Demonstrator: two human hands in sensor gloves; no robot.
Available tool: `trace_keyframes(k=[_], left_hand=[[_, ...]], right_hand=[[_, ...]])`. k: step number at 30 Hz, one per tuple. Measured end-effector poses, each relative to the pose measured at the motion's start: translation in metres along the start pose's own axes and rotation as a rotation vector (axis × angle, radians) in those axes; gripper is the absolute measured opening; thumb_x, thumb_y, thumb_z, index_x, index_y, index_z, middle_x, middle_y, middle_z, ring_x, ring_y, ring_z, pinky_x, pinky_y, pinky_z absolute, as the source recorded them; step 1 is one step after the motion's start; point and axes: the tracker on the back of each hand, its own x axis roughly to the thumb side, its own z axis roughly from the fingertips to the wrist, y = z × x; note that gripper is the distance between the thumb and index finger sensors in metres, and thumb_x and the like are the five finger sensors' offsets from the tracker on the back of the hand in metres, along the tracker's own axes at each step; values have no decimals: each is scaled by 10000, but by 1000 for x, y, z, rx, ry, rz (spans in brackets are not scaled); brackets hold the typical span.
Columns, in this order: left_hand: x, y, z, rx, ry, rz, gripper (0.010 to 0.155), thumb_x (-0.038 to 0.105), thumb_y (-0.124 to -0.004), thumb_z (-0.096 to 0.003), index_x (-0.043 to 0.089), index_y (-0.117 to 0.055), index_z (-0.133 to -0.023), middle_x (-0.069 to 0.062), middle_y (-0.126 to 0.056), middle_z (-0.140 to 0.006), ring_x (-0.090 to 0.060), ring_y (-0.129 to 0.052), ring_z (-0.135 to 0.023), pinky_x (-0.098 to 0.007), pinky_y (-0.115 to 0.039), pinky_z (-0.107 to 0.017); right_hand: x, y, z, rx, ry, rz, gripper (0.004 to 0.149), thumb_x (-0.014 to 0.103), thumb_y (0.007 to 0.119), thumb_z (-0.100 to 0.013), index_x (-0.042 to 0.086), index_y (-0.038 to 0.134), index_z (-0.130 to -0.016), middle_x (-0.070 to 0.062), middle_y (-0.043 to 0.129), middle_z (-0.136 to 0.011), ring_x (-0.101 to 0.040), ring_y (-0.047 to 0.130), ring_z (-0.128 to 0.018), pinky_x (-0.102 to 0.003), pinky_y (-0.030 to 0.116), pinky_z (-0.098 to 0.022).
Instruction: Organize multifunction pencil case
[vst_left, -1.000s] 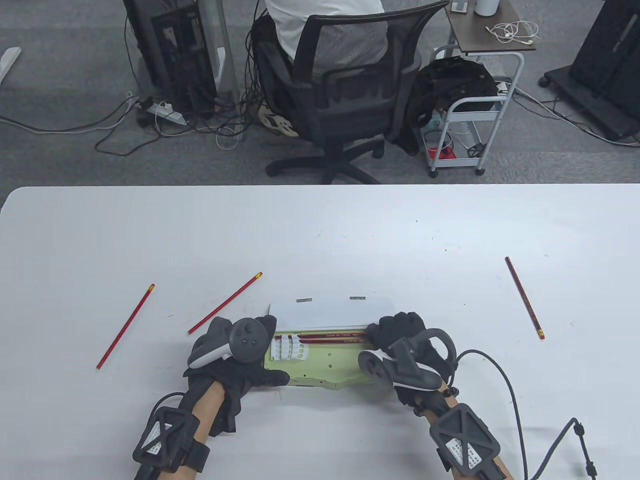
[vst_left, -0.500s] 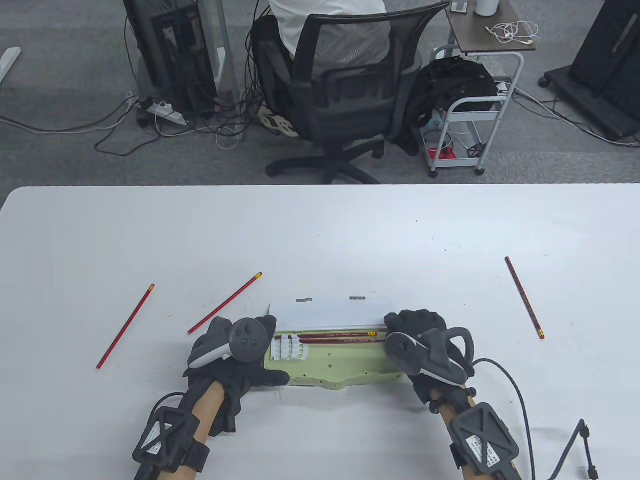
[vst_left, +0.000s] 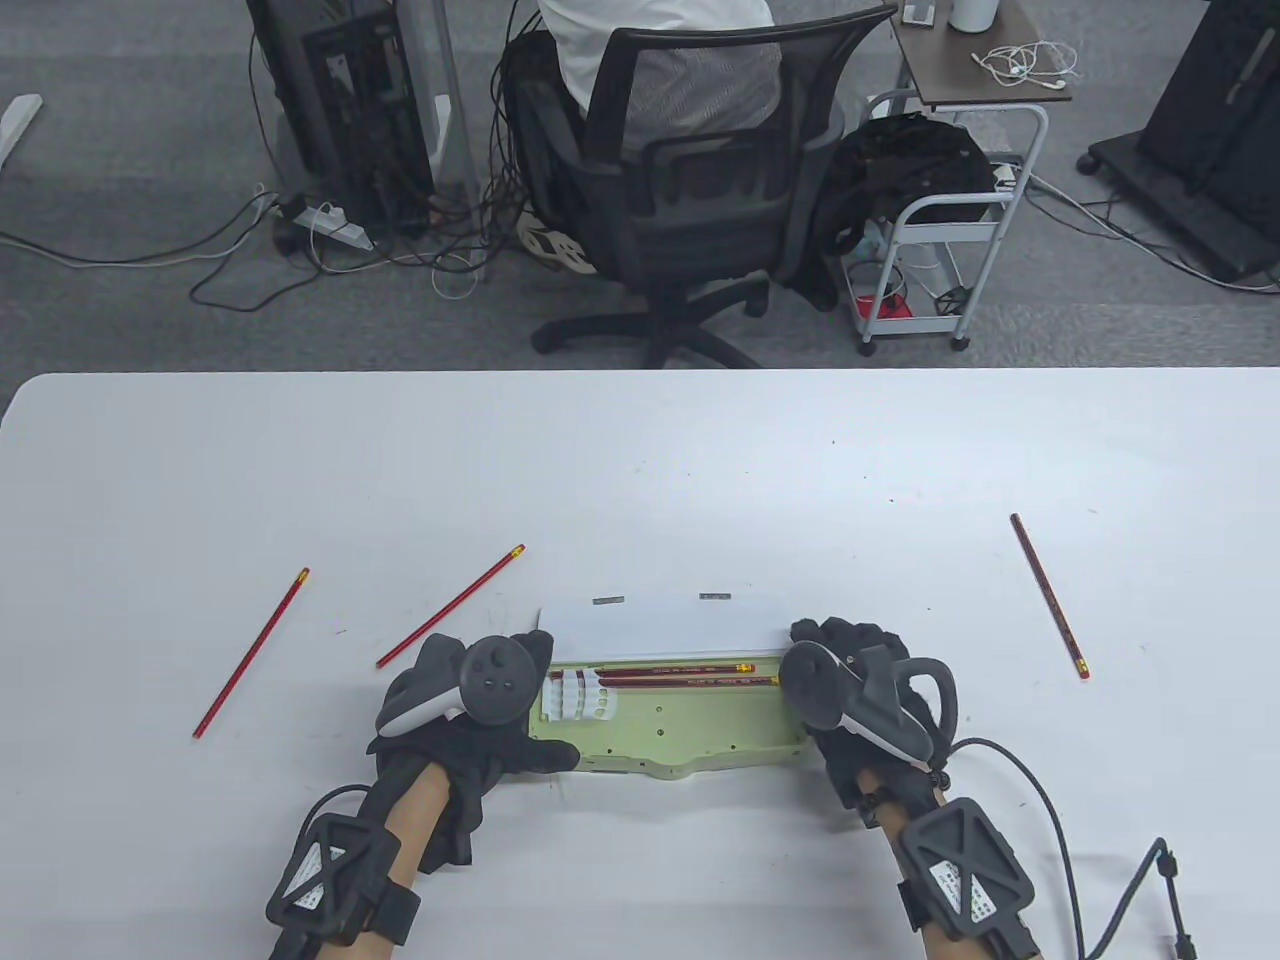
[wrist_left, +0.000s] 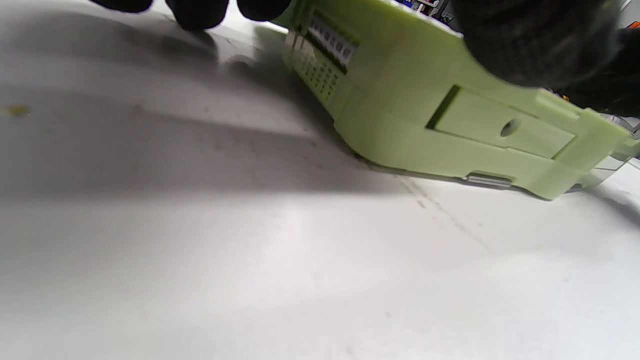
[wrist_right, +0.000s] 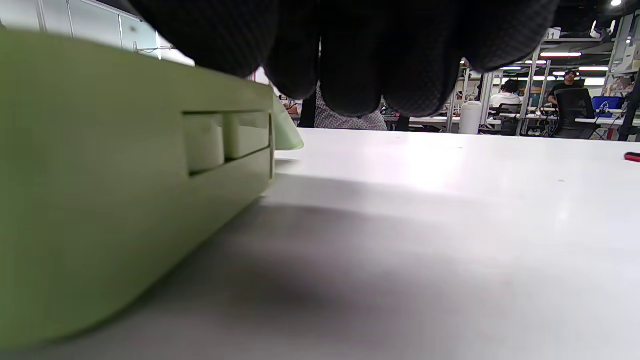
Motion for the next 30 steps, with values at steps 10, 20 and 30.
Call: trace_keyframes(k=[10,20,30], left_hand=[[0,0,0,0,0,0,1154,647,-747,-372,38,-158,-1156,-302,-315,-1242,-605,-461,-1095,-785,-462,-686],[0,0,0,0,0,0,1157,647,-748,-372,37,-157,-1157,-302,-315,-1242,-607,-460,-1095,-786,-460,-686],[0,0,0,0,0,0,1156,647,-748,-372,38,-156,-1157,-302,-313,-1242,-608,-458,-1096,-786,-460,-686]], right_hand=[[10,4,-1,-13,-18,41,549,327,725,-509,75,682,-994,-250,745,-961,-512,800,-843,-662,674,-649],[22,5,-1,-48,-40,62,594,366,722,-505,62,657,-1011,-263,723,-973,-522,785,-850,-666,666,-651],[39,7,0,-86,-84,119,594,351,719,-509,52,642,-1017,-268,713,-975,-523,778,-853,-664,664,-652]])
